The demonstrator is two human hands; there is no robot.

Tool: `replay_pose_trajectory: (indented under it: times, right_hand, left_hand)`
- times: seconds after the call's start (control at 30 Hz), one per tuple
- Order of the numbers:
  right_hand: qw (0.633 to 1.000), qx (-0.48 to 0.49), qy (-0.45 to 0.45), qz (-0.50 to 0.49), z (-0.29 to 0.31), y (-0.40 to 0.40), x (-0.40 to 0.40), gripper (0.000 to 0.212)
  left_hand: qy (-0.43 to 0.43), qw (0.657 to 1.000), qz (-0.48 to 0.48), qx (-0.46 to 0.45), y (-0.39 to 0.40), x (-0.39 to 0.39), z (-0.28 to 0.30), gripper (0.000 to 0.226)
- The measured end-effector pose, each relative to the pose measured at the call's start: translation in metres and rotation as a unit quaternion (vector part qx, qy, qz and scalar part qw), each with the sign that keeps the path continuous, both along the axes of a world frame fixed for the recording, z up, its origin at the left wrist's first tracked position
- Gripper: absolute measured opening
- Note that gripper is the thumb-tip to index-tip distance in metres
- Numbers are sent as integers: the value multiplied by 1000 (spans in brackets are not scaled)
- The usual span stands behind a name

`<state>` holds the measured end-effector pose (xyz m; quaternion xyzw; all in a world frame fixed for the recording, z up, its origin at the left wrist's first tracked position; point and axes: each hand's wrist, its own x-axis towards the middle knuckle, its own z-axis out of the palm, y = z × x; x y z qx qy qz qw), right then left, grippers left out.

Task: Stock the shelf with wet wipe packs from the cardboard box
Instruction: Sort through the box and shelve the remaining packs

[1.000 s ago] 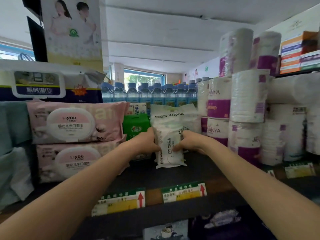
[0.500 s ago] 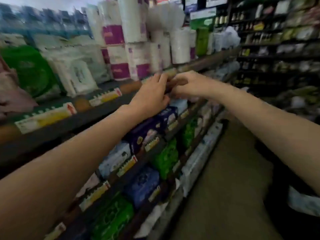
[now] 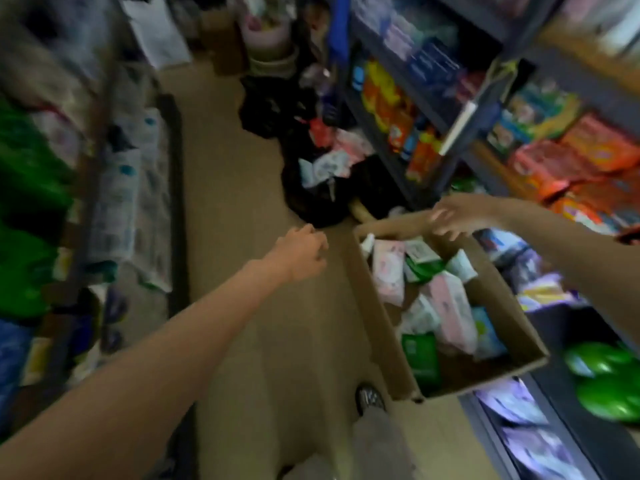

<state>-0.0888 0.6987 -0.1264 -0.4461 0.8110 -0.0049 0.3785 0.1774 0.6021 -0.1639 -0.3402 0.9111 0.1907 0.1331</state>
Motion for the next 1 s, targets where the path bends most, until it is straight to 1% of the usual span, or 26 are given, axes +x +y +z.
replay_pose_trajectory:
  times: [0.07, 0.17, 0.2, 0.23, 0.27, 0.37, 0.43, 0.5, 0.6, 0.67, 0.7, 0.73, 0.77, 0.8, 0.83, 0.87, 0.9, 0.93, 0.97, 1.0]
  right_hand:
    - [999, 33, -8, -2, -44, 20, -27, 27]
    - [997, 71, -23, 12, -122, 40, -59, 29]
    - [996, 81, -30, 9, -155, 47, -73, 33]
    - [994, 99, -42, 11, -188, 55, -84, 40]
    - [991, 118, -55, 11, -215, 63, -89, 50]
    - [984, 154, -69, 54, -266, 62, -92, 60]
    - [989, 119, -64, 60, -281, 49, -85, 66]
    - [991, 95, -55, 69, -317, 48, -86, 72]
    - [985, 105, -49, 126, -352, 54, -76, 69]
    - [987, 77, -45, 134, -361, 52, -73, 61]
    - [991, 53, -58, 104, -362, 48, -74, 54]
    - [995, 42, -84, 40, -359, 40, -79, 47]
    - [991, 29, -118, -47, -353, 29, -89, 39]
    - [977, 9, -163, -135, -342, 15, -100, 31]
    - [959, -6, -209, -191, -328, 2, -113, 22]
    - [943, -9, -245, -224, -314, -11, -126, 15]
    - [924, -11, -291, -246, -299, -21, -136, 11]
    - [898, -17, -350, -266, -287, -30, -145, 12]
    - [867, -28, -409, -282, -281, -37, -152, 18]
    - [836, -45, -460, -295, -278, -45, -159, 27]
  left_hand:
    - [-5, 1000, -18, 24, 7, -42, -35, 33]
    - [10, 994, -15, 107, 25, -100, -84, 29]
    - [22, 988, 4, 153, 33, -120, -99, 27]
    - [33, 979, 35, 198, 39, -138, -114, 26]
    - [37, 974, 56, 218, 44, -155, -128, 26]
    - [-10, 971, 67, 228, 58, -194, -172, 30]
    - [-21, 973, 56, 224, 63, -206, -193, 33]
    - [-34, 970, 70, 229, 66, -216, -217, 35]
    - [-45, 964, 107, 239, 65, -223, -248, 38]
    - [-48, 957, 132, 253, 61, -224, -259, 45]
    - [-54, 953, 138, 265, 59, -224, -263, 53]
    - [-63, 949, 132, 278, 55, -224, -266, 63]
    - [-76, 948, 116, 286, 52, -226, -268, 76]
    - [-91, 948, 94, 289, 48, -229, -268, 88]
    - [-100, 951, 78, 282, 45, -235, -266, 95]
    - [-90, 959, 79, 256, 43, -242, -264, 96]
    - [-61, 969, 99, 216, 40, -251, -262, 88]
    - [-14, 978, 129, 165, 35, -259, -260, 74]
    - [37, 978, 164, 123, 30, -266, -257, 58]
    - [79, 971, 199, 109, 23, -271, -255, 45]
